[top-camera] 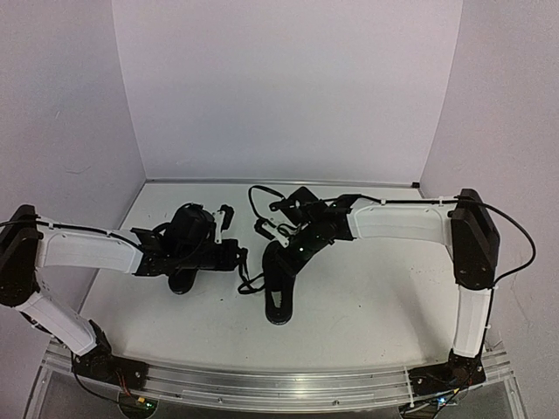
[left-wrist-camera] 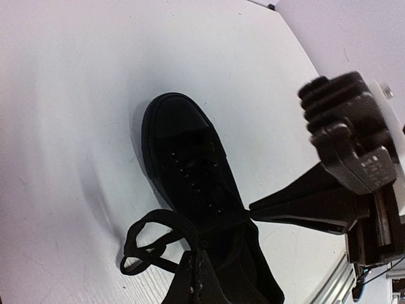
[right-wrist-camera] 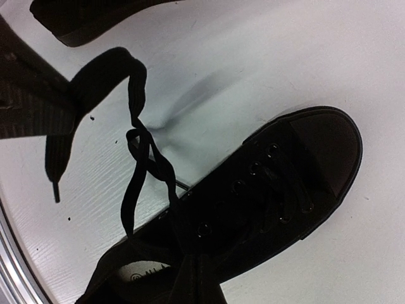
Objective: Tie the shoes
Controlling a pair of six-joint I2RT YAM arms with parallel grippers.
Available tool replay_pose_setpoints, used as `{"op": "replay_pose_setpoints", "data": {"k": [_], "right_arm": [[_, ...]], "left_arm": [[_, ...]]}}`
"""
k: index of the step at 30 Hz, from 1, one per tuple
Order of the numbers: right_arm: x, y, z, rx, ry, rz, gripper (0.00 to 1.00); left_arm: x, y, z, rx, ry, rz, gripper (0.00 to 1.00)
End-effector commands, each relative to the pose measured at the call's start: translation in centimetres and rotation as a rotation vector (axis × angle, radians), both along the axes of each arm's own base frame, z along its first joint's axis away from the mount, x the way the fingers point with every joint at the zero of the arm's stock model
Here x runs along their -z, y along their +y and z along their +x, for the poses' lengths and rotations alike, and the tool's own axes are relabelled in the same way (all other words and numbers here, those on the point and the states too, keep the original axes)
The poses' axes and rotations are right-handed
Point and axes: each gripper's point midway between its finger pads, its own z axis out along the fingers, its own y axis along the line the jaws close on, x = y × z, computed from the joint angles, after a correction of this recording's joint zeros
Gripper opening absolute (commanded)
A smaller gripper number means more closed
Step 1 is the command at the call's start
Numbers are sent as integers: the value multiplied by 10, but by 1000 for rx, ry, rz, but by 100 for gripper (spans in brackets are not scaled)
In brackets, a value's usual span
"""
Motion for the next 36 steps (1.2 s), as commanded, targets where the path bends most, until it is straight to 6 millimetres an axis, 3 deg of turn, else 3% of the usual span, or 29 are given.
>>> {"op": "replay_pose_setpoints", "data": {"k": [1,10,20,30,36], "right_arm": [[-26,6,4,22,-21,105,0],[-30,5,2,42,-21,150,0],[-32,1,2,81,-32,182,0],[-38,-2,2,91,-63,215,0],[-43,-5,0,93,-82,238,0]], "left_arm": [[-31,-8,33,-123,-54,-79,0],[-14,-33,55,-199,32,-150,0],[-9,-43,66,-246,60,-252,0],[5,-57,66,-209,122,-278,0],[10,-72,50,-105,185,-321,0]]}}
